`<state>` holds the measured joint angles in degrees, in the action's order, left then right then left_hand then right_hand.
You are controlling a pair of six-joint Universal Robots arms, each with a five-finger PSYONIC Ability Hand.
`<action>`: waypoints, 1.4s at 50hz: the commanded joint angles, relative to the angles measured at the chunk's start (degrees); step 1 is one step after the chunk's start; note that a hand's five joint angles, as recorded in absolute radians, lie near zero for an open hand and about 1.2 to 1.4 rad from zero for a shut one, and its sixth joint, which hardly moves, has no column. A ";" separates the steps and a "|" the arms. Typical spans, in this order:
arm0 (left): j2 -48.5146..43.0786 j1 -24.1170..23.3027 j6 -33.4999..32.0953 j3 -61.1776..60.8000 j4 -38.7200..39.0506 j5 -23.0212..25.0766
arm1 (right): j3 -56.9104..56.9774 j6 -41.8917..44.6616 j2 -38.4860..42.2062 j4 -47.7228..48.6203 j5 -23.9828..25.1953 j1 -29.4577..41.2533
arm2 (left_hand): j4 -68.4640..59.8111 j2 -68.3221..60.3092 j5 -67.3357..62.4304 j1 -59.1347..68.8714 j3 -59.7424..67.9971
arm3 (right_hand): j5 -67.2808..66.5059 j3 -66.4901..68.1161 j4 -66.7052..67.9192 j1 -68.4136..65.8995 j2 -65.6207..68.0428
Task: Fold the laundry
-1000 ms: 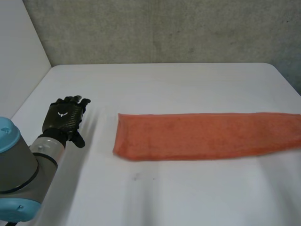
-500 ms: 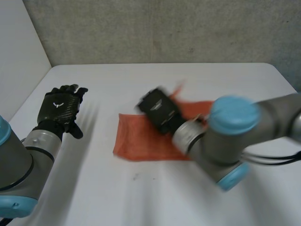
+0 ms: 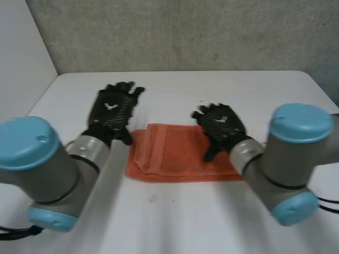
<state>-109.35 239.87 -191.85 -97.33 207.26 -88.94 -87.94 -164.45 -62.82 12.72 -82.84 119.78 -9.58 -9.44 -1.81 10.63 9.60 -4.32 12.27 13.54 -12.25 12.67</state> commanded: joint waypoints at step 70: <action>-13.70 -5.72 7.72 11.73 -11.62 -5.72 | 20.62 -15.73 16.50 -11.75 2.68 2.48 | -1.47 -1.62 0.75 0.43 1.45 | 4.32 -2.27 -3.54 2.25 -2.67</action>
<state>-119.70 234.26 -184.31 -86.78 199.75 -94.46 -70.56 -180.93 -51.10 5.01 -80.25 122.83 -9.71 -9.44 -1.81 10.63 9.72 -4.28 12.28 13.43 -12.24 12.65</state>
